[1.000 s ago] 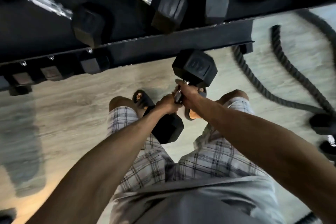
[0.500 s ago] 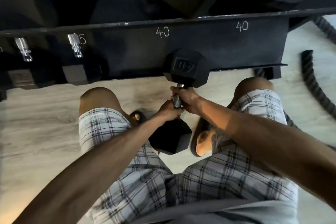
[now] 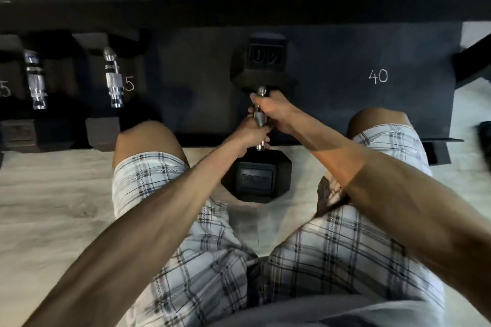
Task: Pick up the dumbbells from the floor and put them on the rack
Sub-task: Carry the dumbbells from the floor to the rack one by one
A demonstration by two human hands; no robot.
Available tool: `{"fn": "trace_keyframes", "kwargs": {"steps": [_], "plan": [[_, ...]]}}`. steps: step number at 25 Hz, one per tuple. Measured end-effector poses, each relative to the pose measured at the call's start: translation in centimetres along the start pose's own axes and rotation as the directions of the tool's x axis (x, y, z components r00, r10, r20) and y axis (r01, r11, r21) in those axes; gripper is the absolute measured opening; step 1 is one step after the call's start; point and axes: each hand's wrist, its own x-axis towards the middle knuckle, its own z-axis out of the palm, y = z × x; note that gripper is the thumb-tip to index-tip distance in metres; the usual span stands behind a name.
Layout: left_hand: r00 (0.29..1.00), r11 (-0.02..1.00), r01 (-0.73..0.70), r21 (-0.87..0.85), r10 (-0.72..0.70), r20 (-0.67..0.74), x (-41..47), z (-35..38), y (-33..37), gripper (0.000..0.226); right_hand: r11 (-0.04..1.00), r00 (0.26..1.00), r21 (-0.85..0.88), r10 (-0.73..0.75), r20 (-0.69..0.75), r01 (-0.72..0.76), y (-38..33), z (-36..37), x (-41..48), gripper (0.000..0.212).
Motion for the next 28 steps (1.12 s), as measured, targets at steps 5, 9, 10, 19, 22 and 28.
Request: {"fn": "trace_keyframes", "kwargs": {"steps": [5,9,10,19,22,28], "plan": [[0.997,0.998,-0.055,0.030,0.057,-0.049,3.7,-0.8,2.4,0.029,0.987,0.988,-0.084,-0.140,-0.065,0.135,-2.3,-0.2,3.5,0.017],[0.998,0.992,-0.035,0.123,0.041,-0.051,5.7,-0.9,3.1,0.029,0.980,0.988,-0.178,-0.114,-0.103,0.094,-2.8,-0.6,4.7,0.018],[0.998,0.987,-0.033,0.155,0.041,-0.049,5.6,-1.0,3.1,0.028,0.976,0.989,-0.198,-0.109,-0.101,0.087,-2.9,-0.6,4.6,0.017],[0.991,0.974,-0.085,0.210,0.105,-0.083,8.2,-2.6,6.0,0.025,0.929,0.989,-0.357,-0.130,-0.072,0.096,-6.6,-0.5,7.7,0.013],[0.995,0.979,-0.064,0.196,0.078,-0.067,9.1,-3.1,7.0,0.026,0.921,0.988,-0.374,-0.143,-0.064,0.109,-7.6,-0.5,9.2,0.010],[0.999,0.991,-0.048,0.125,0.050,-0.006,9.3,-3.0,7.1,0.033,0.918,0.990,-0.380,-0.137,-0.034,0.114,-7.5,-0.6,10.0,0.015]]}}
